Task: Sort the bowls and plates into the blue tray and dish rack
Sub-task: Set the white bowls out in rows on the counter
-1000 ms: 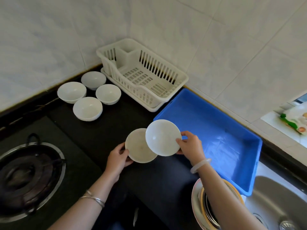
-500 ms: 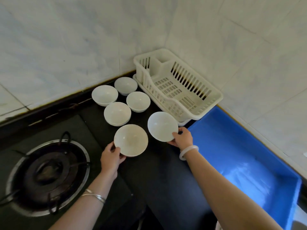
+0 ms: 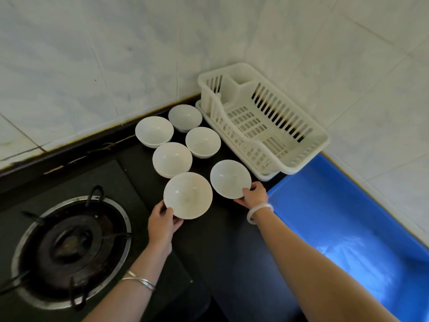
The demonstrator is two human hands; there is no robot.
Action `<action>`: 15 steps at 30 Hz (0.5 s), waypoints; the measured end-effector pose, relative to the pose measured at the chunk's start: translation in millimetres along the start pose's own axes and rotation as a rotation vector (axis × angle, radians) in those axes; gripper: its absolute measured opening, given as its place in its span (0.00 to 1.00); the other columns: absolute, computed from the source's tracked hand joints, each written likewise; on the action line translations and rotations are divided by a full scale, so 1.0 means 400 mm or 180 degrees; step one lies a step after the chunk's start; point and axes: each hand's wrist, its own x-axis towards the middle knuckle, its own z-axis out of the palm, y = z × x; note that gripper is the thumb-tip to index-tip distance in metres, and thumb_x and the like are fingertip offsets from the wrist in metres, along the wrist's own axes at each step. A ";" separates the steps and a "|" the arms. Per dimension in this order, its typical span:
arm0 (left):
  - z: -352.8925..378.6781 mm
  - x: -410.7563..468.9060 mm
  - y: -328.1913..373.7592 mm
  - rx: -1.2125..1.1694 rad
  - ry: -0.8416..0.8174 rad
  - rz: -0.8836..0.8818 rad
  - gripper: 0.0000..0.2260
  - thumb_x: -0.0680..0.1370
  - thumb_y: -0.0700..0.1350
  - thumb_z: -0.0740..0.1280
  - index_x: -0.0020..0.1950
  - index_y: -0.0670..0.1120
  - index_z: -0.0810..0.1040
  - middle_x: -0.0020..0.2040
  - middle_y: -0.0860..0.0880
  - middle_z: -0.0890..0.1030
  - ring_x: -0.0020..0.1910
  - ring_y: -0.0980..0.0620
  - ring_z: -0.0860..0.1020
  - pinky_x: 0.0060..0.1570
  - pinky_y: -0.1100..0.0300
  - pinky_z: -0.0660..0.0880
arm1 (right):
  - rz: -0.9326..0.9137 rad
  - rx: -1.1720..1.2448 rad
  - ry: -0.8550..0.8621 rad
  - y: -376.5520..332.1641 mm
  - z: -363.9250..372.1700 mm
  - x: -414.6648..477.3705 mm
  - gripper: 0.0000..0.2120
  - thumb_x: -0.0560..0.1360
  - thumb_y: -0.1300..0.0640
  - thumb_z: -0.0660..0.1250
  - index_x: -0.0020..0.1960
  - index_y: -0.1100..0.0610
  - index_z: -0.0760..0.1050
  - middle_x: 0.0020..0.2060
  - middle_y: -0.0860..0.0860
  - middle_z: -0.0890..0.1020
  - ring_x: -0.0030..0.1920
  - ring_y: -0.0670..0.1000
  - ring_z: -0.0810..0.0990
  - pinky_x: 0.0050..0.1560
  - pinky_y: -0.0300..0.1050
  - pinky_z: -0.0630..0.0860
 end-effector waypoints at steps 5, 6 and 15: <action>0.003 -0.013 -0.006 -0.0198 -0.0027 -0.0195 0.19 0.80 0.42 0.60 0.71 0.50 0.66 0.70 0.44 0.68 0.62 0.41 0.74 0.55 0.50 0.76 | 0.0109 0.0237 -0.0119 0.014 0.007 0.003 0.07 0.76 0.64 0.63 0.49 0.54 0.68 0.57 0.57 0.72 0.52 0.60 0.78 0.28 0.43 0.80; 0.002 -0.016 -0.009 -0.0259 -0.0010 -0.0278 0.19 0.80 0.43 0.60 0.71 0.50 0.65 0.70 0.44 0.69 0.61 0.42 0.75 0.55 0.50 0.76 | 0.0181 0.0393 -0.0175 0.017 0.005 0.001 0.07 0.76 0.63 0.63 0.51 0.54 0.69 0.57 0.57 0.73 0.51 0.60 0.79 0.29 0.44 0.80; 0.021 -0.039 -0.013 -0.0460 0.0158 -0.0433 0.17 0.80 0.44 0.59 0.69 0.46 0.69 0.67 0.41 0.72 0.56 0.43 0.79 0.45 0.56 0.77 | 0.0438 0.1286 -0.0361 0.030 0.008 -0.016 0.14 0.79 0.63 0.59 0.64 0.57 0.68 0.53 0.54 0.75 0.45 0.57 0.81 0.29 0.43 0.80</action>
